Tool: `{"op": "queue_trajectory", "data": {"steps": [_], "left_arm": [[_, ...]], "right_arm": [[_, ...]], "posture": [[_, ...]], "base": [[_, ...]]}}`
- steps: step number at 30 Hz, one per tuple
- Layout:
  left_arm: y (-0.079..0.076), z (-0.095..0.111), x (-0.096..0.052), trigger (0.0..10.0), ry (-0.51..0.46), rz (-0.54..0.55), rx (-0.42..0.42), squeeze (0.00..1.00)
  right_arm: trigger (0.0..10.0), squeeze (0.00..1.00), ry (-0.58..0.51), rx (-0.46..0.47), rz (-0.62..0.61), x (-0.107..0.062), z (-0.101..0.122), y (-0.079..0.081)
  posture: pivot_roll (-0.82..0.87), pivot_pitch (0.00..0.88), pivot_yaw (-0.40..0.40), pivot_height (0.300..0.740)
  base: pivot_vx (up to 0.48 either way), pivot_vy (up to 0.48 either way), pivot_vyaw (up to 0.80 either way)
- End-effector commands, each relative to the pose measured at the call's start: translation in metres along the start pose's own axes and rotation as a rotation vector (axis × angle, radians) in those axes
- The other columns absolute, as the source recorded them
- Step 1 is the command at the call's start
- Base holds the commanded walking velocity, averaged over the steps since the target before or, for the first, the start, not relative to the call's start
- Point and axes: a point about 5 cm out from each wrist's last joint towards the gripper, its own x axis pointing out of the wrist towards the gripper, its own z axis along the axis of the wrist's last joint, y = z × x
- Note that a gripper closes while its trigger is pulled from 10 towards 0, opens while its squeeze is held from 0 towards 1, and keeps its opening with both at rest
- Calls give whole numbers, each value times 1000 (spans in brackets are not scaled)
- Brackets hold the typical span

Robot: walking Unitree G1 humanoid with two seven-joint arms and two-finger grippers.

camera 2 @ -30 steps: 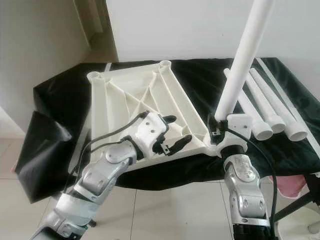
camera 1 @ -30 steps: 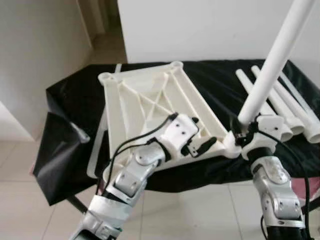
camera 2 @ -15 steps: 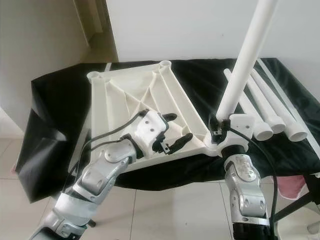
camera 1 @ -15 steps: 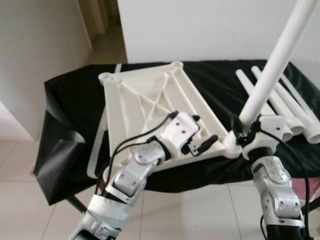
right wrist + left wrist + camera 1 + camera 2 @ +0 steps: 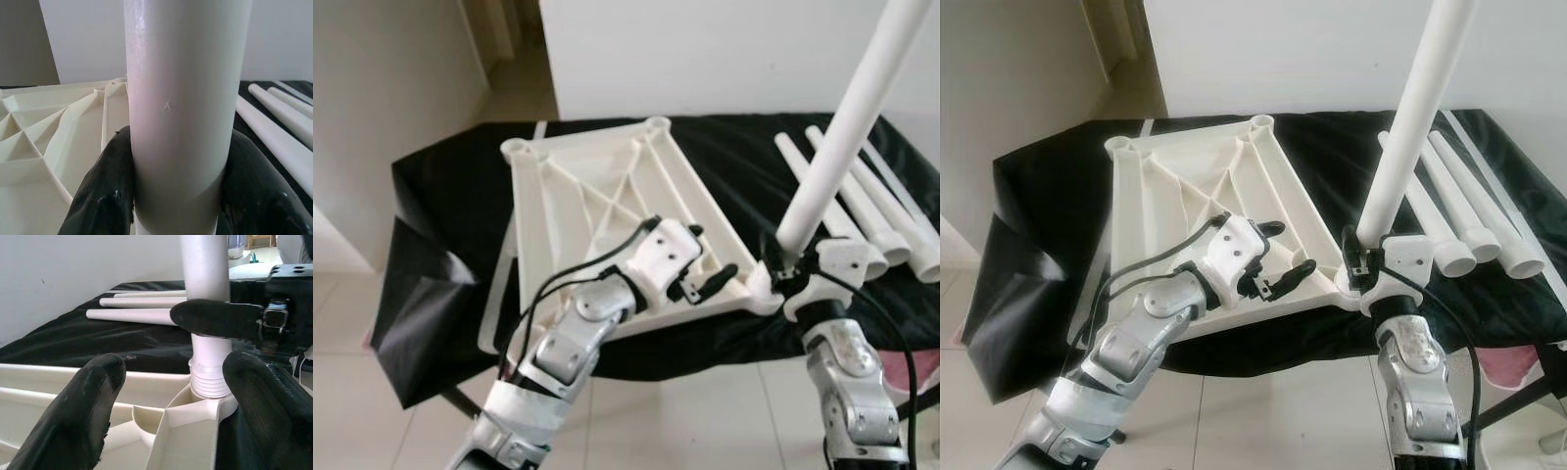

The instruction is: Building children table

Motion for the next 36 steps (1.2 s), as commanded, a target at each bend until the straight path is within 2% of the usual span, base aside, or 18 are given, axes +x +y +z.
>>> {"op": "queue_trajectory", "data": {"steps": [1, 9, 13, 15, 18, 20, 22, 26, 33, 36], "left_arm": [[0, 4, 0, 10000, -2, -38, 18, 0], [1, 4, 0, 10000, -2, -32, 18, 0], [2, 5, -1, 10000, -2, -25, 20, 0], [3, 5, -1, 10000, -2, -20, 21, 0], [3, 5, -1, 10000, -3, -19, 21, 0], [3, 6, 0, 10000, -7, -16, 20, 0], [3, 6, 0, 10000, -7, -16, 20, 0], [2, 7, 2, 10000, -13, -16, 19, 0], [0, 8, 4, 10000, -23, -19, 19, 0], [1, 9, 4, 10000, -26, -16, 22, 0]], "right_arm": [[10000, 0, 97, 43, -6, 0, -16, 4], [10000, 0, 91, 51, -20, 6, -15, 8], [10000, 0, 98, 61, -83, 4, -19, 8], [10000, 0, 116, 61, -220, 3, -24, 4], [10000, 0, 125, 54, -285, 3, -26, 2], [10000, 0, 138, 57, -422, 3, -29, 0], [10000, 0, 138, 57, -422, 3, -29, 0], [10000, 0, 156, 66, -581, 5, -31, 0], [10000, 0, 165, 66, -659, 11, -30, 1], [10000, 0, 147, 29, -619, 15, -28, 6]], "posture": [[-115, 35, 39, 740], [-107, 35, 31, 740], [-103, 35, 26, 740], [-104, 33, 22, 740], [-104, 32, 20, 740], [-102, 25, 13, 740], [-102, 25, 13, 740], [-102, 18, 7, 740], [-98, 6, -3, 740], [-92, 0, -5, 740]], "base": [[0, 0, 0], [0, 0, 0], [0, 0, 0], [0, 0, 0], [0, 0, 0], [0, 0, 0], [0, 0, 0], [0, 0, 0], [0, 0, 0], [0, 0, 0]]}}
